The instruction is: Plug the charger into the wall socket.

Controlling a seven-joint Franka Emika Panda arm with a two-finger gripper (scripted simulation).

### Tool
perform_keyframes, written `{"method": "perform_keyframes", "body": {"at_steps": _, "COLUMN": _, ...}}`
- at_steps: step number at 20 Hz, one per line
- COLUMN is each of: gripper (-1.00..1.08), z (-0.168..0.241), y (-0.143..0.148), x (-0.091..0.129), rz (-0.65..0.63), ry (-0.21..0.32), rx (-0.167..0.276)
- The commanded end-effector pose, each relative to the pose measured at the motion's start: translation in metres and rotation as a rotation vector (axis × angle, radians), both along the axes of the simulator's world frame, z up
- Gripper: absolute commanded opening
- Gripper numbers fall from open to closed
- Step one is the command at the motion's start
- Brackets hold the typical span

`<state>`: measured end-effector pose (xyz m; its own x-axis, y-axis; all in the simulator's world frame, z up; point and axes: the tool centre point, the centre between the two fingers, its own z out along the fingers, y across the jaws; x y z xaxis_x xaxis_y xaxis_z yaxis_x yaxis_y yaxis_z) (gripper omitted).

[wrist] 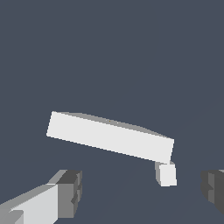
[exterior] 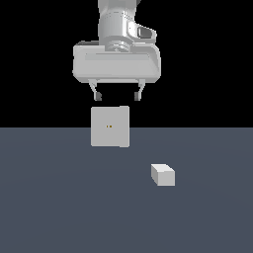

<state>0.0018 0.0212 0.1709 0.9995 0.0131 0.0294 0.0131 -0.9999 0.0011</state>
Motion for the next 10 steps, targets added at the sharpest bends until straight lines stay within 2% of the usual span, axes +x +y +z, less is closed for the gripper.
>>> {"method": "perform_keyframes", "body": {"at_steps": 1, "gripper": 1.00, "z": 0.0000, "y": 0.0000, "x": 0.0000, "rz": 0.000, "ry": 0.000, "rx": 0.000}}
{"method": "perform_keyframes", "body": {"at_steps": 10, "gripper": 1.00, "z": -0.0055, "y": -0.0052, "x": -0.0057, "rz": 0.004, "ry": -0.021, "rx": 0.001}}
